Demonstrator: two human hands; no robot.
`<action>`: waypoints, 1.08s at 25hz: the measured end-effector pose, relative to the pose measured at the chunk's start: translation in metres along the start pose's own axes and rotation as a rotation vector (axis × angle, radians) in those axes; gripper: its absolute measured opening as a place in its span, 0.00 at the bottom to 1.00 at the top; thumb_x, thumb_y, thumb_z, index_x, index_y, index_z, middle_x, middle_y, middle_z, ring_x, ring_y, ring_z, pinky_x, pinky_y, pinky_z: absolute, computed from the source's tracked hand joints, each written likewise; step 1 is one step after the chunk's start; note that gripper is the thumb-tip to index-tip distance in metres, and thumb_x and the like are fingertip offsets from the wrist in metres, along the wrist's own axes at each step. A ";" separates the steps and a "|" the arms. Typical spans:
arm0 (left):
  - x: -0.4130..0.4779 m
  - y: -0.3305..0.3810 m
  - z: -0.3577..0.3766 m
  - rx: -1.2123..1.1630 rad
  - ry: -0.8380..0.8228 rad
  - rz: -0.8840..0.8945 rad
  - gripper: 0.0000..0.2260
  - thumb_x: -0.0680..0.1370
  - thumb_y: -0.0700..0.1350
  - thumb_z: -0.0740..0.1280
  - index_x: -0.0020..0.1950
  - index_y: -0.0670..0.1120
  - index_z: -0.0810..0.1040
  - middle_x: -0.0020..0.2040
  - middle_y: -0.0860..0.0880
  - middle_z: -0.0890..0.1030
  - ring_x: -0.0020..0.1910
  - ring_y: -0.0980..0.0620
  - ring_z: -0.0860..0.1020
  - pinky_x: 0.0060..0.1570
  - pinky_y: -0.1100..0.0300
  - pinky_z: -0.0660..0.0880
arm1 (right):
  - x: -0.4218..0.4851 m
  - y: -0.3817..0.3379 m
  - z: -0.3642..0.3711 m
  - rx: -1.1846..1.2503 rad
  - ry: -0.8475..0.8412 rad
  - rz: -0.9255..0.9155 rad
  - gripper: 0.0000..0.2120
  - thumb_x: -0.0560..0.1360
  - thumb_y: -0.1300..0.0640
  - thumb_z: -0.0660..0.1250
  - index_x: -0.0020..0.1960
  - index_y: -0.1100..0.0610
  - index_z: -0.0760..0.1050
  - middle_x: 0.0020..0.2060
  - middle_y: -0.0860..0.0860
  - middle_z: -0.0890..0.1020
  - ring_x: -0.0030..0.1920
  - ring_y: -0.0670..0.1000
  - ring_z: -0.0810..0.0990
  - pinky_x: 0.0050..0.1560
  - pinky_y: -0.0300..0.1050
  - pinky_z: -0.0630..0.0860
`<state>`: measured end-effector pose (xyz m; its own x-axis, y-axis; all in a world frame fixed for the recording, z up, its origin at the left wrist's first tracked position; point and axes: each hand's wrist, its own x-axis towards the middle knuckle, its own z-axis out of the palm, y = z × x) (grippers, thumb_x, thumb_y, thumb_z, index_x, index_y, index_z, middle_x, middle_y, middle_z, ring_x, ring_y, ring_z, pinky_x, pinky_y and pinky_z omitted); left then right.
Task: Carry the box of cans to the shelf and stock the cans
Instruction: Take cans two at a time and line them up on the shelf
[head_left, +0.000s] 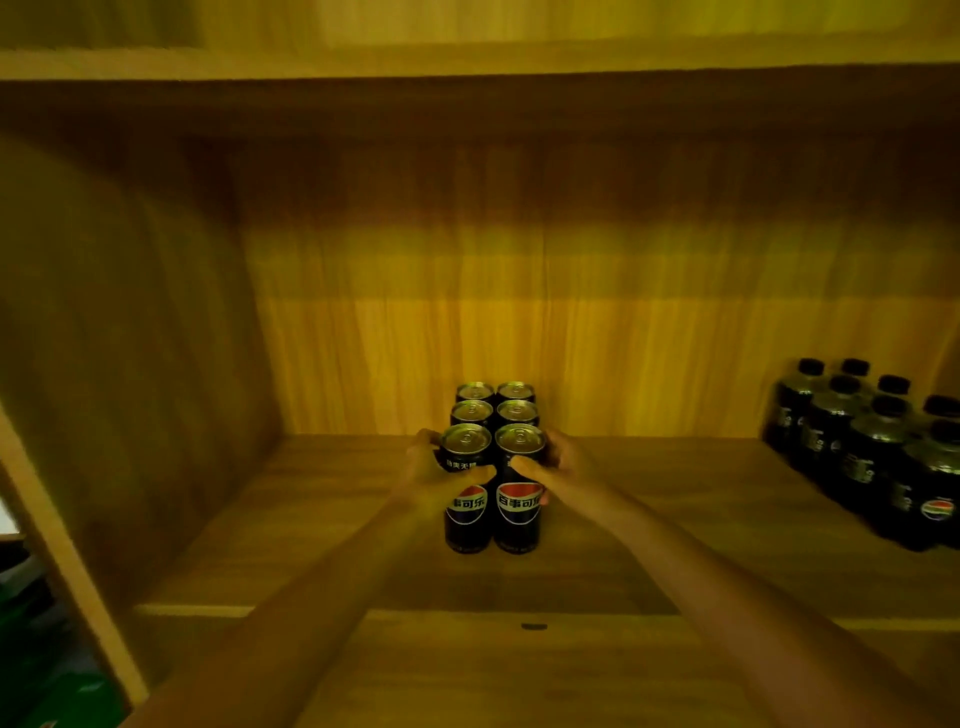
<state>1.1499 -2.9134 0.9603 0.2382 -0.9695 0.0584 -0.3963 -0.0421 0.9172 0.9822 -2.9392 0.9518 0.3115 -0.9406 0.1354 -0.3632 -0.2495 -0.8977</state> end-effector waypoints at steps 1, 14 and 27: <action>0.005 -0.003 0.002 -0.003 0.000 -0.004 0.32 0.66 0.41 0.76 0.65 0.39 0.65 0.64 0.40 0.74 0.63 0.43 0.74 0.51 0.58 0.72 | 0.003 0.004 0.001 0.001 -0.004 0.001 0.24 0.73 0.55 0.65 0.67 0.55 0.63 0.64 0.54 0.74 0.48 0.48 0.78 0.29 0.32 0.74; 0.020 -0.023 0.012 0.027 -0.006 0.119 0.30 0.66 0.46 0.76 0.63 0.40 0.68 0.63 0.41 0.76 0.62 0.44 0.75 0.52 0.57 0.73 | 0.012 0.012 0.006 -0.042 0.031 0.067 0.28 0.74 0.50 0.62 0.71 0.52 0.56 0.68 0.54 0.69 0.53 0.51 0.76 0.29 0.29 0.72; 0.017 -0.100 0.026 0.424 -0.200 0.168 0.28 0.72 0.53 0.68 0.70 0.47 0.65 0.70 0.45 0.70 0.70 0.46 0.66 0.71 0.46 0.61 | -0.011 0.081 0.060 -0.144 0.149 0.162 0.32 0.72 0.51 0.67 0.70 0.57 0.59 0.68 0.55 0.69 0.68 0.54 0.68 0.67 0.49 0.66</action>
<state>1.1711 -2.9321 0.8592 -0.0178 -0.9969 0.0769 -0.7500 0.0642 0.6583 1.0019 -2.9354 0.8523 0.1101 -0.9918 0.0652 -0.5222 -0.1135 -0.8452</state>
